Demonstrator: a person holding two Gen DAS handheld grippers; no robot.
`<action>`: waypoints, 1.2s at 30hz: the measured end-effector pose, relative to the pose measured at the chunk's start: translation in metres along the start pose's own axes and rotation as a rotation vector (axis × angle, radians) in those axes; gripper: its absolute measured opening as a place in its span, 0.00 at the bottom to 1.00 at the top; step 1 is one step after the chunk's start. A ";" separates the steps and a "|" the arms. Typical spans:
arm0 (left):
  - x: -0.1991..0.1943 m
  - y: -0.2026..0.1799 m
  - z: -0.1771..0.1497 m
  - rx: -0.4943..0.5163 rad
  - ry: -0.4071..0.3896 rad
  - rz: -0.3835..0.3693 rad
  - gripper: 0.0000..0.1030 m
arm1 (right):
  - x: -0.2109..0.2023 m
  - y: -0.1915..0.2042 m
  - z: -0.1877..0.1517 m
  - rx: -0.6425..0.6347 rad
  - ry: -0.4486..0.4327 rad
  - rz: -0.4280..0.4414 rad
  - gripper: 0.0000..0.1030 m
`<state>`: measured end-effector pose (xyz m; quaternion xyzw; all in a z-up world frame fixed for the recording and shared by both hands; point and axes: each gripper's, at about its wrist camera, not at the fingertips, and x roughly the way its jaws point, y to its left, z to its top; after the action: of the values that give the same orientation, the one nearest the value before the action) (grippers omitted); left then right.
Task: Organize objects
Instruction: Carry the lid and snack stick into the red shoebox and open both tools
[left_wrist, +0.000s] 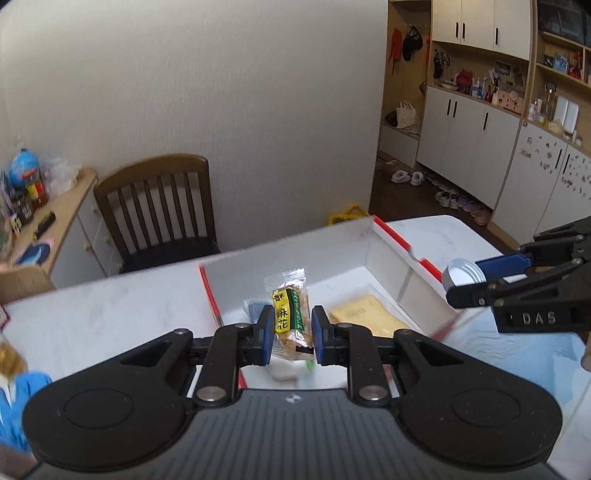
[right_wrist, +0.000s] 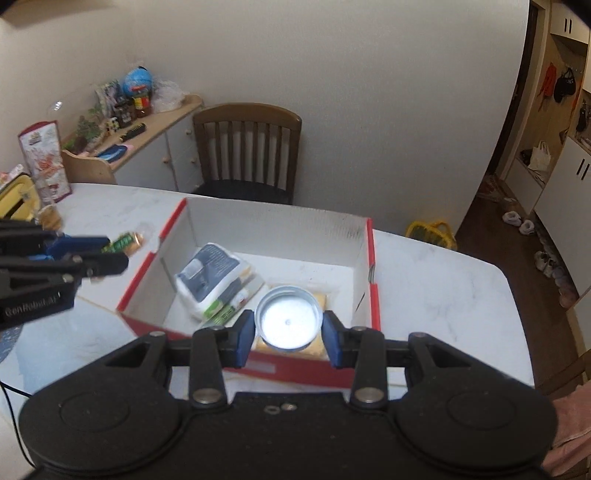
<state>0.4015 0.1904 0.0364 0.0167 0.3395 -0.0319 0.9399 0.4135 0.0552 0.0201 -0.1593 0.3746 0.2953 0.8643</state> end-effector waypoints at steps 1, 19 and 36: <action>0.006 0.002 0.005 0.005 0.002 -0.001 0.19 | 0.005 0.000 0.003 -0.003 0.003 -0.002 0.37; 0.136 -0.007 0.003 0.047 0.222 -0.066 0.19 | 0.103 0.003 0.017 -0.048 0.127 -0.064 0.37; 0.198 -0.011 -0.004 -0.026 0.427 -0.153 0.19 | 0.158 -0.005 -0.005 -0.021 0.272 -0.060 0.37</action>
<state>0.5506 0.1700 -0.0932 -0.0151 0.5316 -0.0946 0.8416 0.5006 0.1108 -0.1001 -0.2179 0.4802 0.2487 0.8125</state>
